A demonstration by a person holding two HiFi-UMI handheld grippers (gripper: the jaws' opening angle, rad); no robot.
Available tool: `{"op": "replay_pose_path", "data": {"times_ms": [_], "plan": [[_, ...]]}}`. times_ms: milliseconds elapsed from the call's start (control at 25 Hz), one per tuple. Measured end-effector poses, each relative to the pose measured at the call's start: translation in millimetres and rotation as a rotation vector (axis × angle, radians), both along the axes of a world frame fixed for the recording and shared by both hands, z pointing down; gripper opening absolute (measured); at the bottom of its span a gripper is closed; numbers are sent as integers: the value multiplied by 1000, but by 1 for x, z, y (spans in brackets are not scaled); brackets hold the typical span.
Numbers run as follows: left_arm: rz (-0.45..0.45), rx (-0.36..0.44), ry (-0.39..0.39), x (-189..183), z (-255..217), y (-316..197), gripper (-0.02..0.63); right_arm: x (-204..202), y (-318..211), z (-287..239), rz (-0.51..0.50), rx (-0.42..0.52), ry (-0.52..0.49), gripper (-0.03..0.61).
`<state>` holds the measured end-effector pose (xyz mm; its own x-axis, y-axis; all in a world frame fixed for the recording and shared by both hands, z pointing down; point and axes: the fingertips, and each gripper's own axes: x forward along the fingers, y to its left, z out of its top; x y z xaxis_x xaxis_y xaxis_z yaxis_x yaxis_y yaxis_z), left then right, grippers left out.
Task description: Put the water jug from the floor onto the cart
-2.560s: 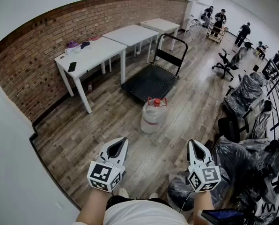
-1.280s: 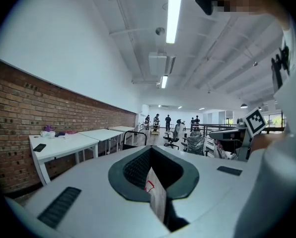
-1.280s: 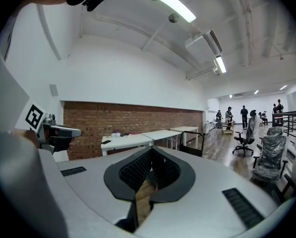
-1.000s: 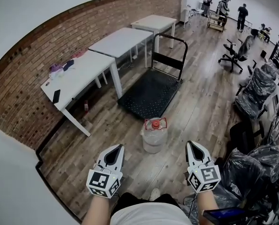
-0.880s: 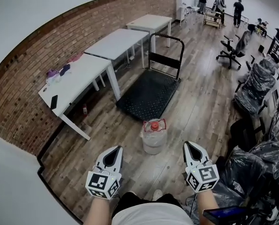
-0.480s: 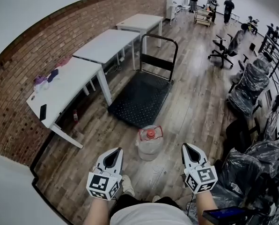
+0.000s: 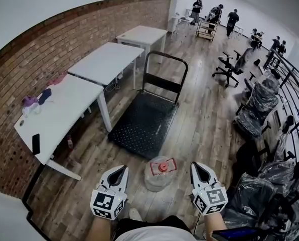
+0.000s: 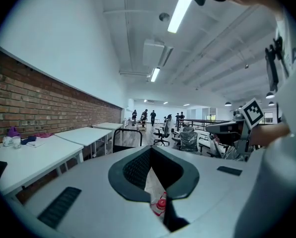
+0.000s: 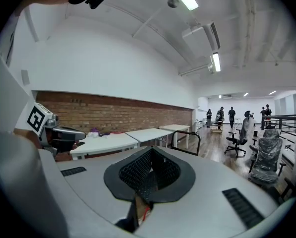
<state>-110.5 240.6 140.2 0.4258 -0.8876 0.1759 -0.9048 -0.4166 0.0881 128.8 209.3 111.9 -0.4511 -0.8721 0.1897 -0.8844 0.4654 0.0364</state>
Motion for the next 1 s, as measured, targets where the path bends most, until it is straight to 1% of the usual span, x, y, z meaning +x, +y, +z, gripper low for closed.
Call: {"op": "replay_pose_path", "data": {"times_ms": [160,280,440,520,800,1000], "plan": [[22,-12,4,-24,7,-26,-2,-17,-16,9,35,-21,8,2],[46,-30,19,-23,13,-44,-2,-16,-28,13,54,-37,14,2],[99,-47,5,0,20,-70,-2,1,-44,22,90,-55,-6,2],[109,-48,15,15,20,-84,-2,13,-54,27,93,-60,-12,2],[112,-59,5,71,13,-131,-2,60,-96,34,58,-79,-56,2],[94,-98,-23,104,24,-150,-2,95,-126,52,44,-105,-86,2]]}}
